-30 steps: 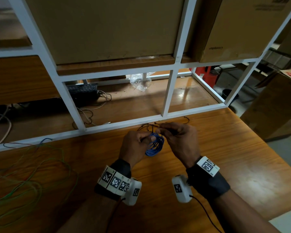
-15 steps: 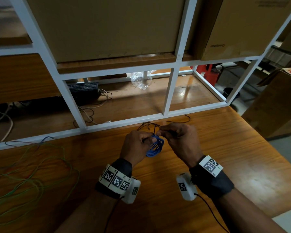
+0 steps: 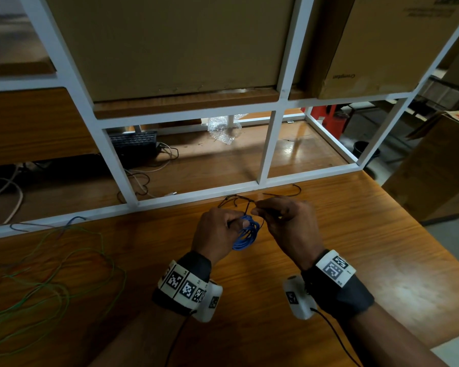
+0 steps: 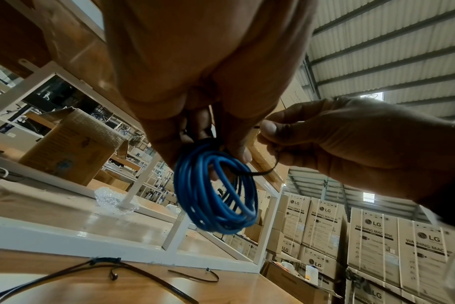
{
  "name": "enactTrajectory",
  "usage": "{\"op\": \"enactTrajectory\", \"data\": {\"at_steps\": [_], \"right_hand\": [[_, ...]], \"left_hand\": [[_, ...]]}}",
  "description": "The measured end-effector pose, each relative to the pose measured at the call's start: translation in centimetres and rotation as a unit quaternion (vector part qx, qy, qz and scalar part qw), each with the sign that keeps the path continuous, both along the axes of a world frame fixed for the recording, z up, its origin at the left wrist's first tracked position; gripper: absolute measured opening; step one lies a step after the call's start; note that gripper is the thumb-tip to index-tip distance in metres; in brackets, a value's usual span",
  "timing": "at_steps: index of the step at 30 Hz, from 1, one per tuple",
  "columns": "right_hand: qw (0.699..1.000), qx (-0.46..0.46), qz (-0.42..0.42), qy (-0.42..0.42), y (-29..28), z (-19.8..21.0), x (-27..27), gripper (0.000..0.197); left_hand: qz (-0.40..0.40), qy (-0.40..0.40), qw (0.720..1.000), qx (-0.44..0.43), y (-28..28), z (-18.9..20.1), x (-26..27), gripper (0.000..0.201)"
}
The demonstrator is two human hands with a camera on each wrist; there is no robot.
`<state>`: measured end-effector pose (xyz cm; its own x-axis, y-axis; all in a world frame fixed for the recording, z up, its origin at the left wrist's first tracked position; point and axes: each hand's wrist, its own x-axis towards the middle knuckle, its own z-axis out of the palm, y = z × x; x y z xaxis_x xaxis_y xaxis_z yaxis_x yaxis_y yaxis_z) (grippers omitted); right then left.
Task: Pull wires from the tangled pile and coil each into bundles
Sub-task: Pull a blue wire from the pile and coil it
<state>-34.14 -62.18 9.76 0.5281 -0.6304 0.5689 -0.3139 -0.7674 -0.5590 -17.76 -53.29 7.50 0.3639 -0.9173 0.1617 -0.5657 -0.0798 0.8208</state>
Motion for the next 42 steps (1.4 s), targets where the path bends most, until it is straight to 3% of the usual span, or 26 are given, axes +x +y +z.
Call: {"op": "enactTrajectory", "data": {"at_steps": [9, 18, 25, 30, 33, 36, 42], "right_hand": [[0.997, -0.016, -0.01, 0.08, 0.1, -0.6, 0.0, 0.014], [0.993, 0.111, 0.006, 0.049, 0.3, 0.0, -0.1, 0.011], [0.981, 0.191, 0.029, 0.023, 0.0, 0.2, -0.5, 0.012], [0.984, 0.177, 0.026, 0.013, -2.0, 1.7, -0.3, 0.016], [0.986, 0.15, 0.051, 0.062, -3.2, 2.9, 0.1, 0.002], [0.986, 0.117, 0.066, 0.098, -3.4, 3.6, 0.4, 0.016], [0.985, 0.086, 0.091, 0.117, -3.1, 4.7, 0.8, 0.017]], "left_hand": [[-0.004, -0.026, 1.0, -0.007, -0.1, 0.1, -0.2, 0.012], [0.009, -0.063, 0.997, -0.033, 0.0, 0.9, -0.4, 0.031], [-0.001, -0.029, 0.998, -0.06, 0.5, 0.5, -0.3, 0.04], [-0.018, -0.001, 0.998, -0.055, 0.3, 0.5, 0.1, 0.037], [-0.041, 0.032, 0.996, -0.068, 0.4, 0.7, 0.1, 0.039], [-0.062, 0.067, 0.993, -0.073, 0.5, 0.9, 0.1, 0.04], [-0.089, 0.06, 0.99, -0.091, 0.8, 2.1, 0.8, 0.045]]}}
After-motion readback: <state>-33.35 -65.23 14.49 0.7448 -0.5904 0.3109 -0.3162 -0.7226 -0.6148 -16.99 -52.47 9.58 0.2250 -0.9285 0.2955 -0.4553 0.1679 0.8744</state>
